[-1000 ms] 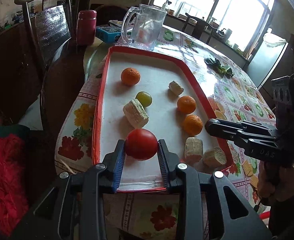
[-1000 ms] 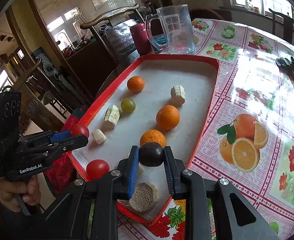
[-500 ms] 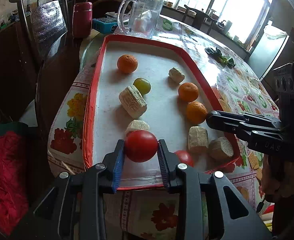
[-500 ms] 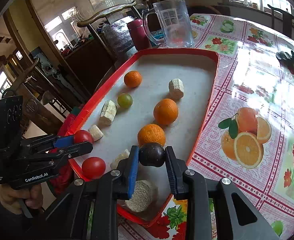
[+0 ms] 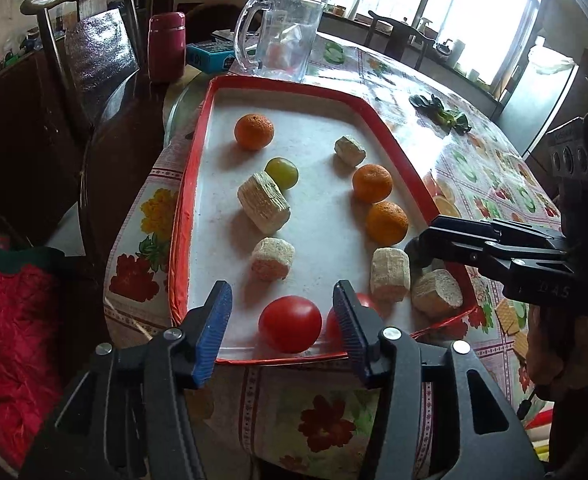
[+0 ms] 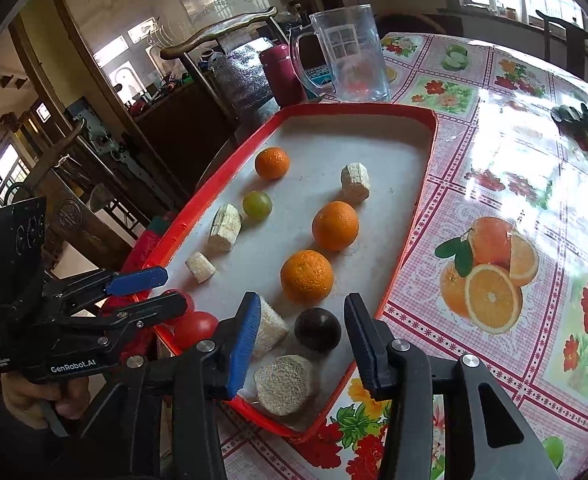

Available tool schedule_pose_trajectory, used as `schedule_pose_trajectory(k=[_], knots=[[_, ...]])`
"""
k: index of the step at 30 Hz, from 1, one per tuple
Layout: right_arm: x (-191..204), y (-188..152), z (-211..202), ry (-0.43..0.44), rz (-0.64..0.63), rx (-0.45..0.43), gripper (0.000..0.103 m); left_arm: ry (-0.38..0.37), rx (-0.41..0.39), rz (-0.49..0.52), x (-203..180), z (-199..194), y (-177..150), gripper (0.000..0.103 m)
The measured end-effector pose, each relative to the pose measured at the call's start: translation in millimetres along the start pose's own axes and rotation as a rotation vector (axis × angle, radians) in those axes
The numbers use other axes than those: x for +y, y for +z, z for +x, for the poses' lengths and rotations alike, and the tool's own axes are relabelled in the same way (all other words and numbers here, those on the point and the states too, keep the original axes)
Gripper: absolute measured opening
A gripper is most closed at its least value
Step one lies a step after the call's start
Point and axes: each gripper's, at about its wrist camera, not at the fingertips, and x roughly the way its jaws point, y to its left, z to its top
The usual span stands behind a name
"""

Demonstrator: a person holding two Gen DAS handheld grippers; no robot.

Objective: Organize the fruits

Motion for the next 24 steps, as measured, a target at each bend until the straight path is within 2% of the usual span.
schedule_pose_trajectory(k=[5,9,11,13,18,24], knots=[[3.3,-1.1,-11.4,0.015,-0.045,-0.007,0.062,0.011,-0.005,0.017,-4.3,-5.4,-4.0,0.053],[8.6,-0.7,-22.1,0.022,-0.123,-0.011,0.075,0.045,-0.030,0.052,-10.0,-14.1,-8.7,0.071],[10.1,-0.2,-27.3,0.025,-0.166,-0.012,0.084,0.051,-0.044,0.062,-10.7,-19.1,-11.2,0.073],[11.5,-0.1,-31.6,0.029,-0.209,-0.006,0.088,0.055,-0.058,0.068,-12.0,-24.5,-13.8,0.073],[18.5,-3.1,-35.2,0.051,-0.323,0.044,0.090,0.076,-0.081,0.104,-21.0,-36.2,-20.6,0.082],[20.2,-8.2,-39.9,0.078,-0.375,0.039,0.091,0.069,-0.087,0.151,-33.4,-47.1,-24.7,0.082]])
